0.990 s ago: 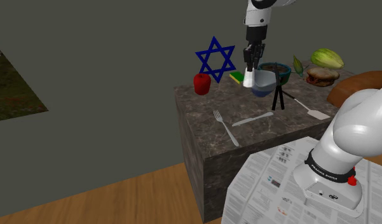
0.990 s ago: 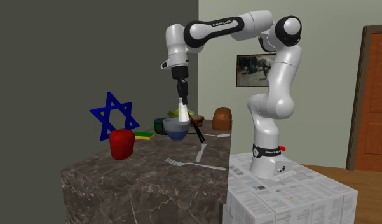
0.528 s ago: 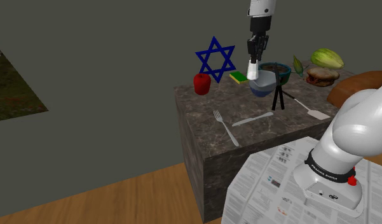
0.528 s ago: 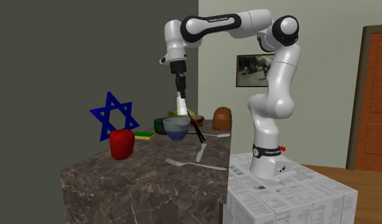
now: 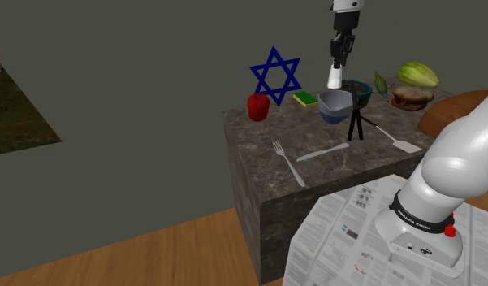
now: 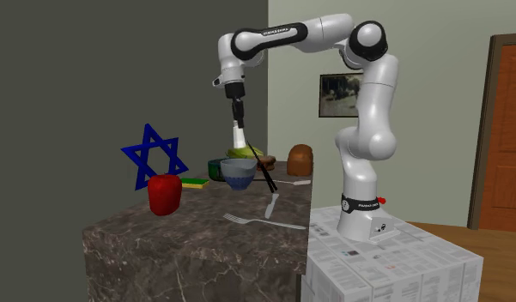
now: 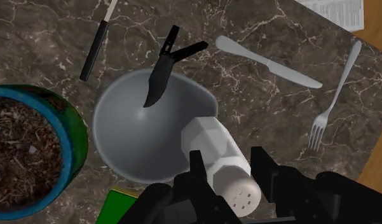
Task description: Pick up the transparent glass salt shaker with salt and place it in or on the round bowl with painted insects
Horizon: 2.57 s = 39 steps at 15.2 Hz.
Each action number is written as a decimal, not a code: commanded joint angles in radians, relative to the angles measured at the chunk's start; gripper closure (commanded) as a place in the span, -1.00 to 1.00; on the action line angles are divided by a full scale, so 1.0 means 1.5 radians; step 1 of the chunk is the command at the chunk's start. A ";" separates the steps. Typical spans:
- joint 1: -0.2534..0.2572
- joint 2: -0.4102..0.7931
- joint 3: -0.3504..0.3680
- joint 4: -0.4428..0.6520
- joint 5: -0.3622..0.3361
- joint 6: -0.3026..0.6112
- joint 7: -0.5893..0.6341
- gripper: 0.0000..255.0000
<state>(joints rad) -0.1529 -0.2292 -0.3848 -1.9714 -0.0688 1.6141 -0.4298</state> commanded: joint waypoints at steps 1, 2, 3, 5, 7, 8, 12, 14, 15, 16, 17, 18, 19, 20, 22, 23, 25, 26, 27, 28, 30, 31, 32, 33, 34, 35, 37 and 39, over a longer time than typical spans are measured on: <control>-0.011 0.031 -0.024 0.031 0.001 -0.001 -0.039 1.00; -0.017 0.048 -0.035 0.050 0.004 -0.004 -0.057 1.00; -0.022 0.066 -0.046 0.071 0.008 -0.007 -0.076 1.00; -0.035 0.104 -0.067 0.114 0.018 -0.015 -0.113 1.00; -0.050 0.146 -0.086 0.162 0.032 -0.026 -0.152 1.00; -0.059 0.169 -0.096 0.188 0.041 -0.031 -0.171 1.00; -0.105 0.268 -0.126 0.304 0.084 -0.063 -0.249 1.00; -0.137 0.323 -0.137 0.374 0.111 -0.085 -0.285 1.00; -0.155 0.352 -0.140 0.412 0.125 -0.098 -0.303 1.00; -0.176 0.383 -0.142 0.453 0.140 -0.113 -0.319 1.00; -0.198 0.415 -0.143 0.498 0.155 -0.130 -0.334 1.00; -0.223 0.449 -0.143 0.548 0.171 -0.149 -0.348 1.00; -0.251 0.485 -0.142 0.605 0.188 -0.171 -0.360 1.00; -0.276 0.516 -0.138 0.656 0.202 -0.191 -0.368 1.00; -0.267 0.505 -0.137 0.620 0.196 -0.166 -0.368 1.00; -0.262 0.501 -0.138 0.603 0.194 -0.154 -0.368 1.00; -0.254 0.493 -0.139 0.571 0.190 -0.130 -0.368 1.00; -0.250 0.489 -0.139 0.556 0.188 -0.119 -0.367 1.00; -0.247 0.486 -0.139 0.542 0.187 -0.108 -0.367 1.00; -0.243 0.484 -0.140 0.529 0.186 -0.098 -0.367 1.00; -0.238 0.479 -0.140 0.503 0.184 -0.077 -0.367 1.00; -0.235 0.478 -0.140 0.491 0.183 -0.067 -0.367 1.00; -0.233 0.476 -0.140 0.480 0.182 -0.057 -0.367 1.00; -0.231 0.475 -0.140 0.469 0.182 -0.047 -0.367 1.00; -0.228 0.474 -0.140 0.458 0.181 -0.038 -0.367 1.00; -0.227 0.473 -0.139 0.447 0.181 -0.028 -0.367 1.00; -0.223 0.472 -0.139 0.428 0.181 -0.010 -0.368 1.00; -0.220 0.472 -0.138 0.409 0.181 0.008 -0.368 1.00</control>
<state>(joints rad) -0.4868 0.4817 -0.5922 -1.3391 0.2042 1.6107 -0.9813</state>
